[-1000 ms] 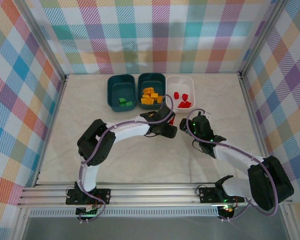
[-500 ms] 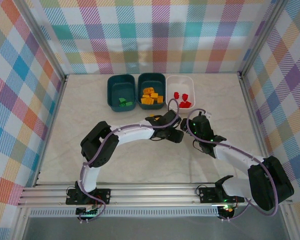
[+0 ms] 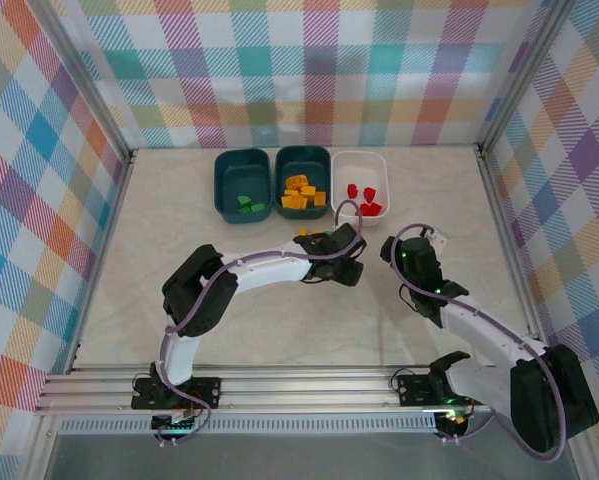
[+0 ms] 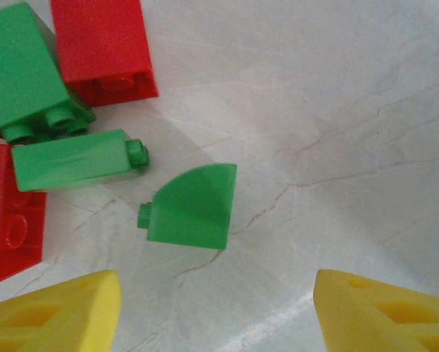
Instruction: Sort the legos into containers by color
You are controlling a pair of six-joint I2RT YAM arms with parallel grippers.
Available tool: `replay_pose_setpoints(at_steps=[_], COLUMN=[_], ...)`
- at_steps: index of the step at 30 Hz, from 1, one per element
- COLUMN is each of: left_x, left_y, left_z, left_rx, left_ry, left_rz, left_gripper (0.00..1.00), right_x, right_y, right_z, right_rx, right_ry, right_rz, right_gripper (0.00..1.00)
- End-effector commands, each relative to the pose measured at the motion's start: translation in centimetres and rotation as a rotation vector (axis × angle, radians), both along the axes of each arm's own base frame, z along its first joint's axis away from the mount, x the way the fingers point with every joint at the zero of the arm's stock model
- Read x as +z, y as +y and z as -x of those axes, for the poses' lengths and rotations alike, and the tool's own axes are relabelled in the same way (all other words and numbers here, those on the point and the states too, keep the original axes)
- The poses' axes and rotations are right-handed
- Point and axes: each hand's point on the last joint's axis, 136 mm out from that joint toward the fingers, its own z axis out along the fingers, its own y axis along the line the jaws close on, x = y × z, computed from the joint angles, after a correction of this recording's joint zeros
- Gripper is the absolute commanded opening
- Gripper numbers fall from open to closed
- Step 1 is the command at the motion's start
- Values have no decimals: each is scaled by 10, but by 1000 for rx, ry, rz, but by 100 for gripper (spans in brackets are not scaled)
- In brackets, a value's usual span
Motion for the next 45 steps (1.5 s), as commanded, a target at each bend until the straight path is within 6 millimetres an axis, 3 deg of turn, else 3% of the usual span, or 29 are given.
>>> replay_pose_setpoints(at_steps=[1, 7, 16, 30, 36, 39, 45], left_x=[2, -20, -12, -47, -46, -43, -44], left_y=[-6, -6, 0, -3, 1, 0, -2], left_z=[-13, -24, -24, -19, -13, -9, -2], left_rx=[9, 42, 44, 26, 50, 47, 40], left_ry=[-33, -32, -46, 13, 26, 40, 51], left_rz=[-29, -107, -127, -151, -128, -118, -119], left_gripper=[65, 62, 61, 50, 45, 47, 65], right_x=[-3, -4, -5, -8, -8, -8, -8], right_y=[-5, -3, 1, 3, 7, 7, 7], right_z=[2, 1, -2, -4, -4, -4, -3], right_rx=[-31, -22, -2, 7, 19, 19, 22], right_ry=[7, 7, 7, 13, 15, 14, 16], right_rz=[-7, -13, -25, -26, -36, -39, -41], right_gripper=[84, 84, 84, 84, 84, 84, 84])
